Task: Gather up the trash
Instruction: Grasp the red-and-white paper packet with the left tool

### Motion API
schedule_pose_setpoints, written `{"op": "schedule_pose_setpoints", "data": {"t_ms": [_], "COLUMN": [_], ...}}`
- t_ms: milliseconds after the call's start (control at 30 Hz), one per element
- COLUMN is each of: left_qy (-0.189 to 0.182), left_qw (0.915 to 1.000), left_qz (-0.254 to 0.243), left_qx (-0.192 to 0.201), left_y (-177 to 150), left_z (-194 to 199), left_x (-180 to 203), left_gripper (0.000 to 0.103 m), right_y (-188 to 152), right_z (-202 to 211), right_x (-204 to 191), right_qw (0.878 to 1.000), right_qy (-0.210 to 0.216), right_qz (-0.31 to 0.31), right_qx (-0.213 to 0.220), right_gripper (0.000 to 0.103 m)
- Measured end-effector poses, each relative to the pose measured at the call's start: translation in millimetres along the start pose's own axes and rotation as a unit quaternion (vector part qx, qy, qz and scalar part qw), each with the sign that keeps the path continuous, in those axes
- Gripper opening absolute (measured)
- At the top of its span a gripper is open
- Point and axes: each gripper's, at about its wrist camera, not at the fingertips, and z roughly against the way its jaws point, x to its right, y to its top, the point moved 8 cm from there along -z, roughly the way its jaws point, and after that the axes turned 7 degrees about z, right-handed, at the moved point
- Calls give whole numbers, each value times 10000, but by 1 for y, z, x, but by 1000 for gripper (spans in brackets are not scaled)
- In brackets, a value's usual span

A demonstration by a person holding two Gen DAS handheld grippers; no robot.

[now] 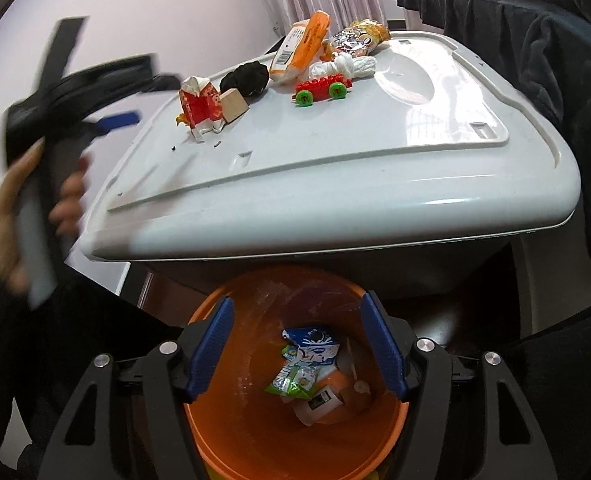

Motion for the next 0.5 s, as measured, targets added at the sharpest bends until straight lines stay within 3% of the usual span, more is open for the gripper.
{"op": "schedule_pose_setpoints", "data": {"t_ms": [233, 333, 433, 467, 500], "left_qy": [298, 380, 114, 67, 11], "left_qw": [9980, 9964, 9975, 9977, 9981], "left_qz": [-482, -702, -594, -552, -500], "left_qx": [286, 282, 377, 385, 346], "left_y": [9, 6, 10, 10, 8], "left_z": [-47, -56, -52, -52, -50], "left_x": [8, 11, 13, 12, 10], "left_gripper": [78, 49, 41, 32, 31], "right_y": [-3, -5, -7, -7, -8], "right_z": [-4, -7, -10, -11, -11], "right_x": [0, -1, -3, -4, -5], "right_qw": [9998, 9996, 9995, 9995, 9996], "right_qy": [157, 199, 228, 230, 226], "right_qz": [-118, -138, -133, -125, -119], "right_qx": [-61, -107, -144, -147, -151], "right_gripper": [65, 65, 65, 65, 65]}}
